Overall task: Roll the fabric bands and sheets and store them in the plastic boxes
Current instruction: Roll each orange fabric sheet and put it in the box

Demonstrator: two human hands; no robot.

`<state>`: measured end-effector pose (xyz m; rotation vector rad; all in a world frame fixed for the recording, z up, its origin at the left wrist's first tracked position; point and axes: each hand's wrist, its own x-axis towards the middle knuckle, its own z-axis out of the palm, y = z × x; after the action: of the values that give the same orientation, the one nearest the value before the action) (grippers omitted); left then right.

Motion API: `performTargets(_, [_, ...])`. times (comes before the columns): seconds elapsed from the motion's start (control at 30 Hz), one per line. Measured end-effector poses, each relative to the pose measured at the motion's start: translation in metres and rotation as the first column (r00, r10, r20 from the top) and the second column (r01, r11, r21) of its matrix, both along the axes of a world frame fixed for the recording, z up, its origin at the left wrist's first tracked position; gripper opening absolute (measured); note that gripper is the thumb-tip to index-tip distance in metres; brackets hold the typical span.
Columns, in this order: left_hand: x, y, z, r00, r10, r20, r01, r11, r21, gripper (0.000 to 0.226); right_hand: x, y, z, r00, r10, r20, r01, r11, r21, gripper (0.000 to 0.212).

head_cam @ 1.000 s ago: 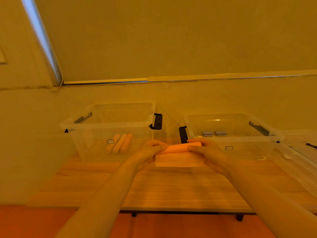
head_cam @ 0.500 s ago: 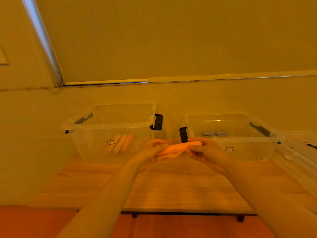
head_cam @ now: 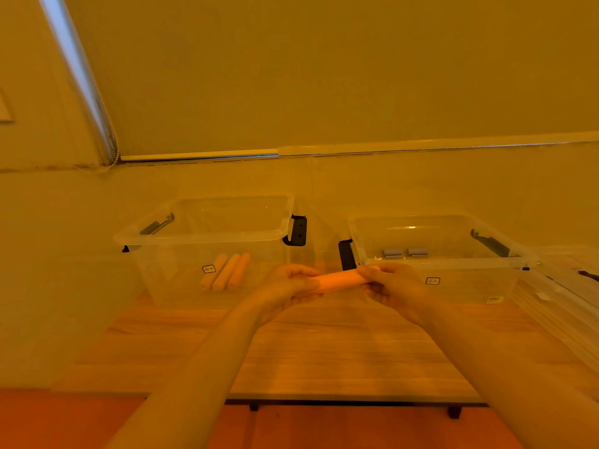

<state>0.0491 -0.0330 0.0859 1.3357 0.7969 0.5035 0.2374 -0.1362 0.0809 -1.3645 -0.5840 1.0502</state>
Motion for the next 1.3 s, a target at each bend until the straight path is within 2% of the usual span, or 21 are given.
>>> performTargets(0.07, [-0.001,-0.002,0.0,0.997,-0.062,-0.035,0.061,0.998,-0.033,0.03,0.0,0.001,-0.001,0.999,-0.039,-0.022,0.04,0.998,0.05,0.038])
performTargets(0.13, [-0.001,-0.004,0.001,0.995,-0.087,-0.044,0.086,0.996,-0.024,0.03,-0.002,0.003,-0.001,0.992,-0.068,-0.11,0.078,0.993,0.088,0.036])
performTargets(0.27, [0.002,-0.005,0.002,0.998,-0.014,0.066,0.014,1.0,-0.008,0.03,-0.015,0.007,0.003,0.93,-0.052,-0.363,0.125,0.976,0.18,0.019])
performTargets(0.37, [0.004,-0.006,0.002,0.99,0.02,0.141,-0.021,1.0,0.011,0.028,-0.027,0.009,0.007,0.898,0.007,-0.44,0.109,0.966,0.236,0.018])
performTargets(0.47, [0.003,-0.006,0.002,0.985,0.033,0.168,-0.045,0.997,0.07,0.027,-0.037,0.014,0.008,0.894,0.067,-0.442,0.06,0.961,0.268,0.024])
performTargets(0.63, [-0.001,-0.004,0.003,0.971,0.047,0.234,-0.078,0.989,0.124,0.031,-0.049,0.029,0.011,0.922,0.044,-0.384,0.051,0.971,0.235,0.029])
performTargets(0.77, [-0.006,0.004,0.006,0.969,0.074,0.237,-0.119,0.976,0.183,0.043,-0.06,0.041,0.017,0.924,0.148,-0.353,-0.04,0.955,0.295,0.019])
performTargets(0.9, [-0.017,0.012,0.009,0.968,0.099,0.231,-0.148,0.968,0.205,0.04,-0.069,0.052,0.024,0.913,0.085,-0.4,0.043,0.953,0.3,0.034])
performTargets(1.0, [-0.022,0.015,0.013,0.965,0.12,0.234,-0.17,0.963,0.207,0.029,-0.075,0.058,0.03,0.911,0.052,-0.408,0.075,0.954,0.289,0.027])
performTargets(1.13, [-0.031,0.019,0.022,0.985,0.105,0.134,-0.135,0.962,0.237,0.024,-0.083,0.066,0.036,0.913,-0.004,-0.408,0.118,0.96,0.255,0.031])
performTargets(1.3, [-0.038,0.029,0.027,0.984,0.136,0.11,-0.159,0.959,0.234,0.029,-0.09,0.078,0.043,0.924,0.003,-0.383,0.104,0.96,0.26,0.032])
